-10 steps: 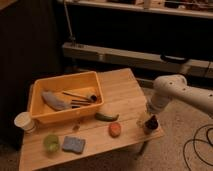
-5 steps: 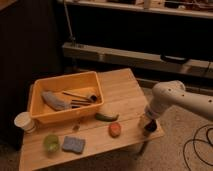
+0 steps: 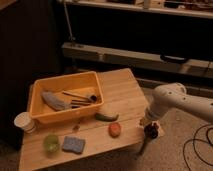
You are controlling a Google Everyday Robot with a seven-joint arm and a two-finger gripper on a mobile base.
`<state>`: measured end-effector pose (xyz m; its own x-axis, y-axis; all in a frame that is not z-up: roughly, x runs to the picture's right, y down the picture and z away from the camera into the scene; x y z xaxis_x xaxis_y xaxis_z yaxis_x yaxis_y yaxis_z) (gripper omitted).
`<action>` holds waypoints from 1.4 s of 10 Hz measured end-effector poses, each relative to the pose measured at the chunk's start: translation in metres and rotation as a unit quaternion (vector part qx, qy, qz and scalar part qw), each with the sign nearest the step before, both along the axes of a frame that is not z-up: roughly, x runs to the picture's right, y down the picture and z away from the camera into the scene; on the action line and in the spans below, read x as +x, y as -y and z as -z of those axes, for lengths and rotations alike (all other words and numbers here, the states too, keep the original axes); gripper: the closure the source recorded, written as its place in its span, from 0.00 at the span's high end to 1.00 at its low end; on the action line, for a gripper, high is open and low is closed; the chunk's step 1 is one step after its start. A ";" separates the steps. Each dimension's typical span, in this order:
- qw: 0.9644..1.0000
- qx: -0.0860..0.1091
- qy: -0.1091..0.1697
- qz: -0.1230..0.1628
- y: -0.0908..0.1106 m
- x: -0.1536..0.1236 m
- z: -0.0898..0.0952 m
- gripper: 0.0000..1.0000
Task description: Place grapes in paper cup
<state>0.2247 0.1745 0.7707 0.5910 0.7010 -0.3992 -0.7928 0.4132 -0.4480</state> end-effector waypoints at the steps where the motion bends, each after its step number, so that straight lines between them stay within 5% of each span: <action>1: 1.000 0.004 0.001 -0.001 0.001 -0.001 0.001 0.00; 4: 0.999 0.036 0.014 0.014 0.029 -0.013 0.016 0.00; 8: 0.995 0.090 0.032 0.042 0.095 -0.030 0.056 0.00; 11: 0.989 0.131 0.040 0.053 0.139 -0.038 0.090 0.00; 14: 0.978 0.179 0.076 0.072 0.189 -0.073 0.130 0.00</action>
<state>0.1518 -0.0148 0.6410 0.7280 0.6843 -0.0426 -0.6497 0.6687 -0.3616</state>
